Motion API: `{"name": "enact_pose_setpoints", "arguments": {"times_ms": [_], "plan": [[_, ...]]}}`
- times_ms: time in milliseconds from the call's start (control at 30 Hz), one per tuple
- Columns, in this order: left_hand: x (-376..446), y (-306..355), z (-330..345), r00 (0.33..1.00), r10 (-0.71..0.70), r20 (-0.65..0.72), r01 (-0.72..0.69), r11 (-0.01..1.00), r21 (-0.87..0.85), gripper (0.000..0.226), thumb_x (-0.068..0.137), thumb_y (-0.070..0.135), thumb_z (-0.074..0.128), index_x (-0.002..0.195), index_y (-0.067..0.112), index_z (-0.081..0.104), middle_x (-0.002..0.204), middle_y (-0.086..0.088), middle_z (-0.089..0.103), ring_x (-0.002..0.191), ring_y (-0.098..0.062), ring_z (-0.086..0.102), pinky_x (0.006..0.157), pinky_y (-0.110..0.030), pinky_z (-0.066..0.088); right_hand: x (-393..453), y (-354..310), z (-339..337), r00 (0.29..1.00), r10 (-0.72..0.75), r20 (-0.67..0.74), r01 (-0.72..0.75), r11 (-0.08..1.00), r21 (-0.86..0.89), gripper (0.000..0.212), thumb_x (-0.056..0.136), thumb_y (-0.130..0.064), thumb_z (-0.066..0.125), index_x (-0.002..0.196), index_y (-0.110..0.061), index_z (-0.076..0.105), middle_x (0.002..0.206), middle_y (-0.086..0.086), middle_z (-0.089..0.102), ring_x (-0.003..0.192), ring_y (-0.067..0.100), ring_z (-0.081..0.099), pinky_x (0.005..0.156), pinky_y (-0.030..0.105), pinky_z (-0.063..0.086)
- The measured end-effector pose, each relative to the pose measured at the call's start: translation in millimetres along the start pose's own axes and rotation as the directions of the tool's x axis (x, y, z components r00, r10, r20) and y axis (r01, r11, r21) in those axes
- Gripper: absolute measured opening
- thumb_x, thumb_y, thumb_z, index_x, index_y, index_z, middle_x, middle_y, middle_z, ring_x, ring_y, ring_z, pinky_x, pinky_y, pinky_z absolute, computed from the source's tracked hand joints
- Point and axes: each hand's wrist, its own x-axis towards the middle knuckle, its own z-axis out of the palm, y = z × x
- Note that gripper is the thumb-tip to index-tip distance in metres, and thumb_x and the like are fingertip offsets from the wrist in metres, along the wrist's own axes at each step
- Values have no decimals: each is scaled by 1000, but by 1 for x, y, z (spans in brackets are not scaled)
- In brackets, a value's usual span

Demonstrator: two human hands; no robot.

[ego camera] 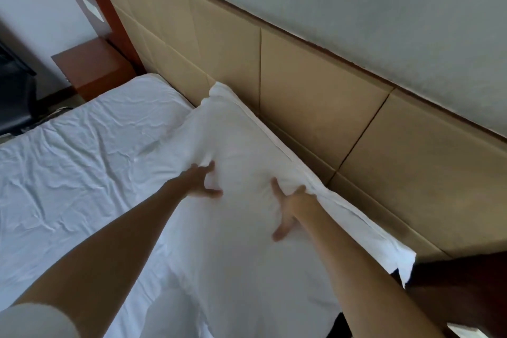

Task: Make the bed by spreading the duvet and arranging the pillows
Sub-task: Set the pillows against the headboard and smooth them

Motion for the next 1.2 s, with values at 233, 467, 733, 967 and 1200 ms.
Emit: {"name": "enact_pose_setpoints", "arguments": {"times_ms": [233, 467, 733, 967, 1200], "plan": [[55, 17, 17, 988, -61, 145, 28, 975, 221, 131, 70, 64, 75, 154, 18, -13, 151, -35, 15, 140, -47, 24, 113, -51, 30, 52, 17, 20, 996, -51, -72, 58, 993, 105, 147, 55, -58, 88, 127, -61, -41, 155, 23, -30, 143, 53, -12, 104, 78, 15], [109, 26, 50, 992, -71, 105, 41, 963, 265, 122, 79, 66, 63, 152, 11, -18, 148, -47, -4, 139, -61, 7, 113, -65, 17, 113, 32, 30, 985, -80, -155, 95, 991, 96, 153, 46, -68, 86, 127, -59, -43, 153, 32, -28, 143, 54, -11, 106, 77, 4], [140, 28, 82, 986, -113, 121, 73, 953, 294, 122, 77, 70, 61, 152, 15, -19, 149, -45, -8, 133, -70, 3, 111, -70, 12, 158, 35, 45, 980, -34, -196, 51, 995, 83, 164, 36, -71, 87, 124, -52, -50, 146, 42, -29, 141, 53, -20, 105, 78, -1], [126, 14, 87, 992, -66, 108, 30, 953, 300, 128, 70, 79, 59, 150, 25, -26, 154, -35, -19, 140, -61, -1, 117, -62, 10, 172, 35, 60, 954, 1, -300, 31, 994, 104, 167, 32, -74, 85, 128, -47, -50, 145, 45, -27, 142, 51, -21, 104, 77, -3], [89, 1, 96, 994, -63, 93, 40, 971, 234, 134, 54, 90, 58, 142, 46, -33, 153, -15, -38, 143, -51, -18, 111, -71, 2, 160, 31, 69, 935, 7, -354, 34, 994, 108, 165, 34, -75, 84, 130, -48, -48, 150, 38, -23, 144, 45, -21, 106, 76, -3]]}}
